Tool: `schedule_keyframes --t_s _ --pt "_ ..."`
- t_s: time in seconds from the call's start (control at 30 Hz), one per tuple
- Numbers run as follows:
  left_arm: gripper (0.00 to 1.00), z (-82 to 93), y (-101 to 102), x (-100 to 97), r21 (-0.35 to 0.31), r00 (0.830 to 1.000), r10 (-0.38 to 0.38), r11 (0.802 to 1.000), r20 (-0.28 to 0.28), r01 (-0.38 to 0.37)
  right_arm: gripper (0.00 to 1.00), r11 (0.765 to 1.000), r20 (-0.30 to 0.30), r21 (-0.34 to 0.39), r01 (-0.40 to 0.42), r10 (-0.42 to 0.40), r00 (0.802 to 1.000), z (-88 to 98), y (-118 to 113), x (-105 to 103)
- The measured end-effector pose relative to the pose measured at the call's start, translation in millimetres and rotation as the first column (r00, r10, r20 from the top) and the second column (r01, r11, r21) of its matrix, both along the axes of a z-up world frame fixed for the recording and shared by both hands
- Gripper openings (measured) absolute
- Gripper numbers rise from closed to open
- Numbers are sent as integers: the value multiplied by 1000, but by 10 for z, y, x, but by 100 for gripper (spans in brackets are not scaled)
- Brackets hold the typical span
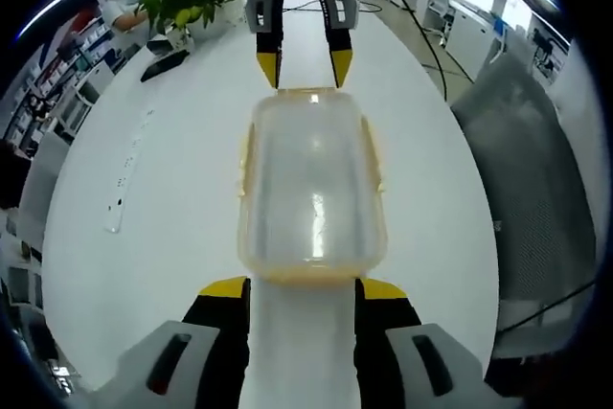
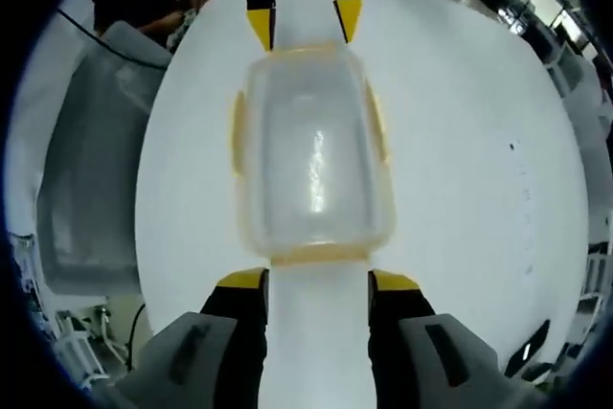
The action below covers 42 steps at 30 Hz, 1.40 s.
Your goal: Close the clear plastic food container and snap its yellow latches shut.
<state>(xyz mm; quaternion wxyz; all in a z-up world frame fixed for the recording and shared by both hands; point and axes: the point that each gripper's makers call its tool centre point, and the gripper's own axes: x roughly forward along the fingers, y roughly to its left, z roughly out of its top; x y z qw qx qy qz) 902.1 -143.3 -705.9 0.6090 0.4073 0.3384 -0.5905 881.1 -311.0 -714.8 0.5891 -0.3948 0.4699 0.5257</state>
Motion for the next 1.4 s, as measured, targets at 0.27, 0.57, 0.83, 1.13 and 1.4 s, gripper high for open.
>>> schedule_keyframes --t_s 0.27,0.57,0.83,1.13,1.4 --pt "36 100 8 -70 -34 998 64 997 -9 -65 35 998 17 29 47 -48 999 107 59 -28" --pt "35 168 -5 -9 -115 965 259 958 -50 -263 33 983 45 111 145 -151 987 186 153 6" --pt "31 188 -40 -4 -170 922 376 907 -89 -386 33 967 94 150 205 -220 971 185 166 14" --pt "28 99 14 11 -195 857 500 835 -121 -515 31 931 139 231 284 -320 937 208 217 51" --pt "25 134 17 49 -264 757 625 710 -189 -653 29 846 126 336 414 -476 871 214 213 130"
